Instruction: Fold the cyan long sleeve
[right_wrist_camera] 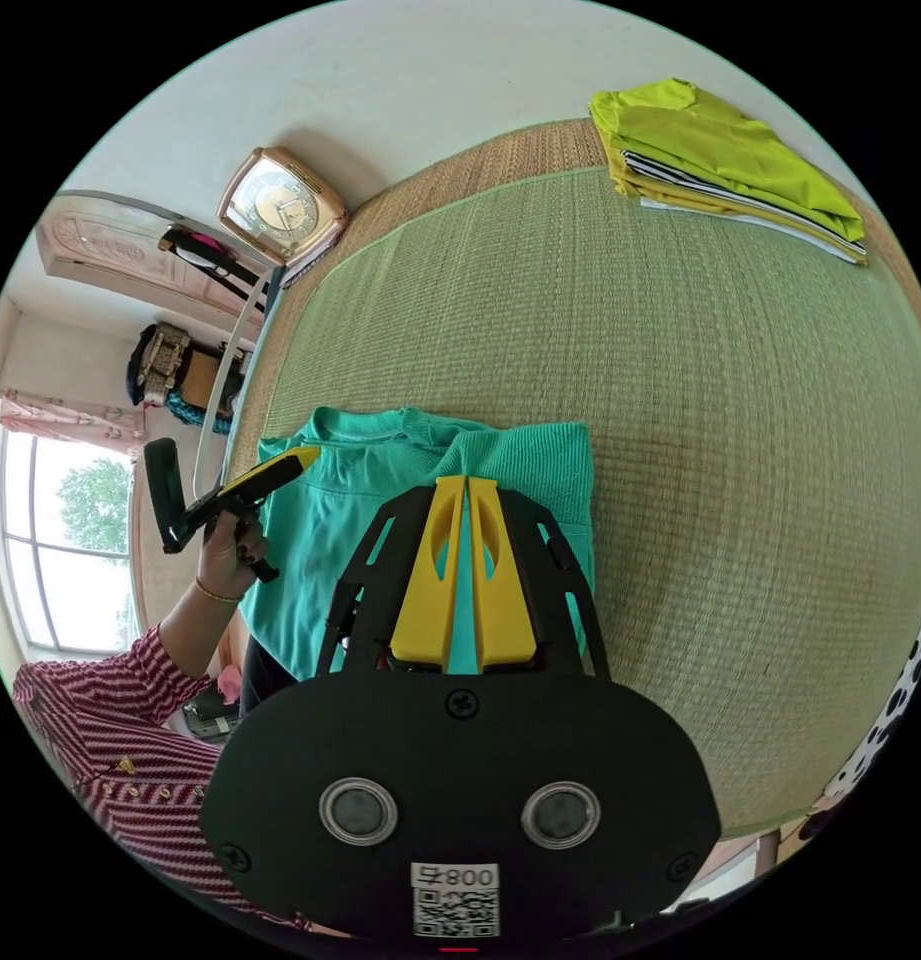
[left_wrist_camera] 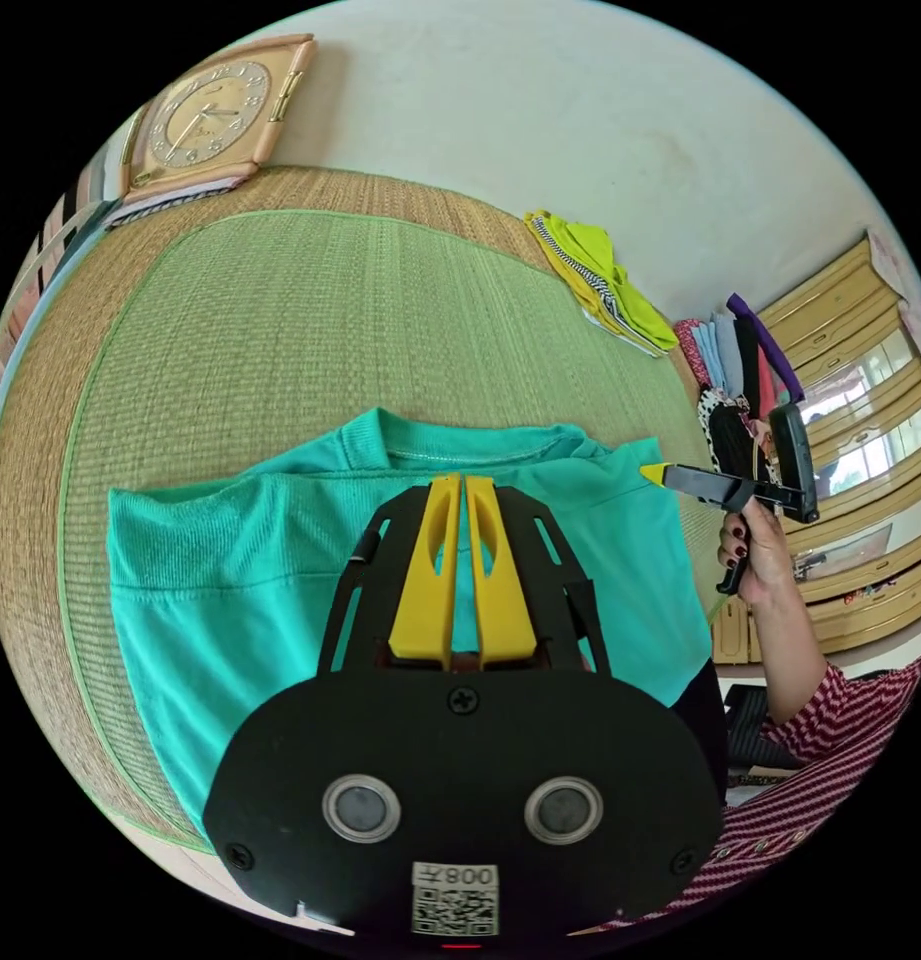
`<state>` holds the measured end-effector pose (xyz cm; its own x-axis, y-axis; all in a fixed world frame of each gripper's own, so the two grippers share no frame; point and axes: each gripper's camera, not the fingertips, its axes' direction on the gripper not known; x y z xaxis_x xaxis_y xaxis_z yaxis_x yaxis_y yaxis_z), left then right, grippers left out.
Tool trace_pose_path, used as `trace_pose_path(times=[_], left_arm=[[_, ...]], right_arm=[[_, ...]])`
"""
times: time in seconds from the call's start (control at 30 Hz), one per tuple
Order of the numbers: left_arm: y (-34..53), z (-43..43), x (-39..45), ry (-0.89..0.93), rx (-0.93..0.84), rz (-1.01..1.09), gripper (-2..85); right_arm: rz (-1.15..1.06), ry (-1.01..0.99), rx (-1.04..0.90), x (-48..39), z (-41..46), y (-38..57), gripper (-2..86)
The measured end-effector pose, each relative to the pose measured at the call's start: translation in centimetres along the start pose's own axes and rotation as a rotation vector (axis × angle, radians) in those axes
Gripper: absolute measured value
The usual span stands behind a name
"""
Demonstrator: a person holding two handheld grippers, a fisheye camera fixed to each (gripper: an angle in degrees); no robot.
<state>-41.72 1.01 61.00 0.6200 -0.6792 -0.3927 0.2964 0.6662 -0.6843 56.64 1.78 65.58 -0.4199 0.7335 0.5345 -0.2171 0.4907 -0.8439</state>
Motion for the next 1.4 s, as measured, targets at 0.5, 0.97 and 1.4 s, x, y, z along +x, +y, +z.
trace_pose_path(times=[0.5, 0.97, 1.4], left_arm=[[-0.1, -0.4, -2.2, -0.006, -0.003, -0.061, 0.0], [1.0, -4.0, -2.8, 0.060, 0.038, -0.055, 0.8], [-0.5, 1.3, 6.8, 0.087, -0.127, 0.201, 2.8]], right_arm=[[-0.040, -0.042, -0.074, -1.4, 2.0, -2.2, 0.1], [0.060, -0.099, -0.014, 1.4, -0.4, -1.0, 0.1], [0.106, -0.112, 0.011, 3.3, -0.5, 2.0, 0.1]])
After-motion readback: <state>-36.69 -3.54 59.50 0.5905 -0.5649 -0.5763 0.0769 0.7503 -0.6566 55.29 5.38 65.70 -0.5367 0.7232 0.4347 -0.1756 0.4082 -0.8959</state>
